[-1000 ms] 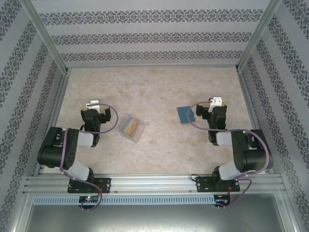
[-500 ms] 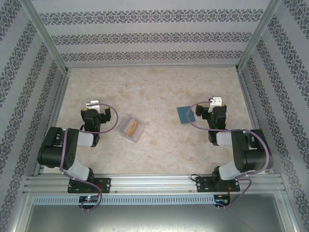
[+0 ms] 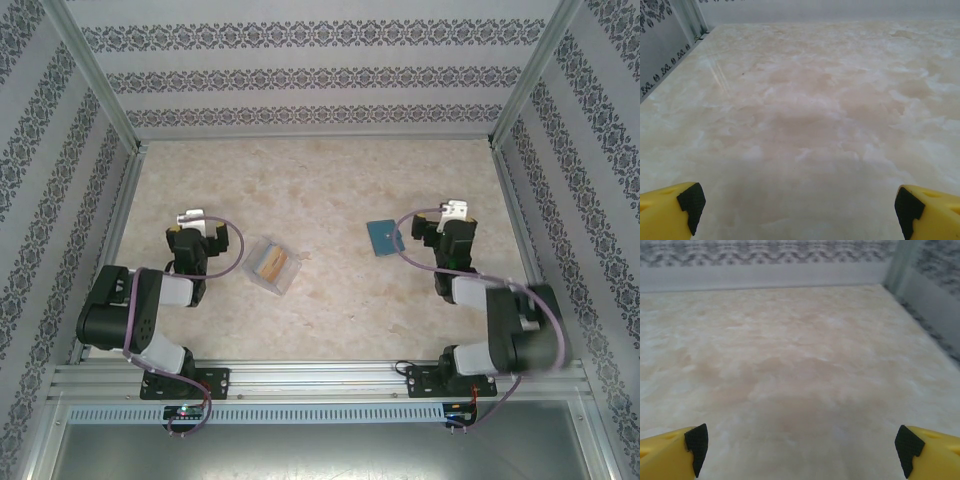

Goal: Put the credit cards into the card holder

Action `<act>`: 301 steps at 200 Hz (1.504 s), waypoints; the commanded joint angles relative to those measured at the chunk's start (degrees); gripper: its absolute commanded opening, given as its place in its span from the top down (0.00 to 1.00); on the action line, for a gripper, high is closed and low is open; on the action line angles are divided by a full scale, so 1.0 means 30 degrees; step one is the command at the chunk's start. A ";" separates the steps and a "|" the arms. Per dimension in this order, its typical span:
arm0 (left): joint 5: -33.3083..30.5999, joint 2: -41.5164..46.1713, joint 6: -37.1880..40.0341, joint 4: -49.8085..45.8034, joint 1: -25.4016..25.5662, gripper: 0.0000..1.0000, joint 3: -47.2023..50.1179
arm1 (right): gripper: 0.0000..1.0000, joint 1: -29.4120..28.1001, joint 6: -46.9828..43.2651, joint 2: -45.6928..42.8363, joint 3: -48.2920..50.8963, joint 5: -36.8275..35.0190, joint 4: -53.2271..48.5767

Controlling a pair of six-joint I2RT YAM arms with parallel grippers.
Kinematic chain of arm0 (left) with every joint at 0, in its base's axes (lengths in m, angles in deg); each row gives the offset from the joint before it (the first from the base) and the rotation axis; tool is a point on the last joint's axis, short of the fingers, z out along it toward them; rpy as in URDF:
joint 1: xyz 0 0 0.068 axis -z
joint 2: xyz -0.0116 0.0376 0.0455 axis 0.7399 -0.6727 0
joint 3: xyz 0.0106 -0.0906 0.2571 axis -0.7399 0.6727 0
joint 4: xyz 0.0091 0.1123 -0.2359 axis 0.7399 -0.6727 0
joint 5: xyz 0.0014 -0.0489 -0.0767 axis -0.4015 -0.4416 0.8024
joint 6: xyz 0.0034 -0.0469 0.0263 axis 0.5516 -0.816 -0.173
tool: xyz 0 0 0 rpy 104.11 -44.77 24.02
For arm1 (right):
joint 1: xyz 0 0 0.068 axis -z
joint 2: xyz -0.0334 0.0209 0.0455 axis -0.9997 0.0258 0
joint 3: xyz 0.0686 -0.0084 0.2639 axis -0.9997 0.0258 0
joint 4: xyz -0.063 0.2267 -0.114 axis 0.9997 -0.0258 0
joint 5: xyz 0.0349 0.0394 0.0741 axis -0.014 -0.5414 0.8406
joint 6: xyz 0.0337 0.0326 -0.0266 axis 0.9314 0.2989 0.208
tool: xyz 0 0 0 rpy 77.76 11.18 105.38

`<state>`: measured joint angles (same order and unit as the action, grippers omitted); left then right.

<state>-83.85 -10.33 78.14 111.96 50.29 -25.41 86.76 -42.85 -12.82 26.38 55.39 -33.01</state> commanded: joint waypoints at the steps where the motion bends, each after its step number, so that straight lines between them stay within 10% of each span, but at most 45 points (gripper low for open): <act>1: 0.0657 0.3742 0.0198 -0.2019 0.0211 0.01 0.0366 | 0.02 -0.0074 0.5429 -0.5570 -0.1702 -0.4847 -0.7499; 33: 0.0015 1.0329 -0.4082 -1.5417 0.0227 0.01 -0.3755 | 0.02 0.0361 1.5556 -1.0542 -0.2032 -0.8713 -1.4422; 68: -0.0123 1.3892 -1.4176 -2.6192 0.0170 0.01 -0.6700 | 0.02 0.0565 1.6223 -1.2264 -0.1202 -0.3890 -1.4776; 93: 0.6773 1.5186 -1.2210 -2.4199 0.0198 0.00 -0.5858 | 0.02 0.0173 1.4824 -1.0409 -0.2404 0.0542 -1.6914; 126: 1.0881 1.1921 -0.9711 -2.7240 0.0697 0.00 -0.7504 | 0.02 -0.3697 1.2241 -0.6612 -0.3931 0.2592 -1.7397; 178: 0.6469 0.7239 -0.8407 -2.9277 0.3524 0.05 -0.9732 | 0.02 -0.9714 1.0341 -0.1072 -0.7165 0.2720 -1.8184; 210: 0.6412 0.4686 -0.6969 -3.0133 0.4061 0.29 -1.1340 | 0.02 -1.0041 1.0475 0.0402 -0.8688 0.3055 -1.9307; 301: 0.7284 0.0598 -0.4706 -3.0392 0.4043 0.46 -1.2612 | 0.02 -0.9844 1.0668 -0.0406 -0.8611 0.1982 -1.9762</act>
<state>-65.62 -7.27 60.72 21.67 61.98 -61.78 56.91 -10.70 -11.96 1.05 63.30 -91.00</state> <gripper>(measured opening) 0.592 0.982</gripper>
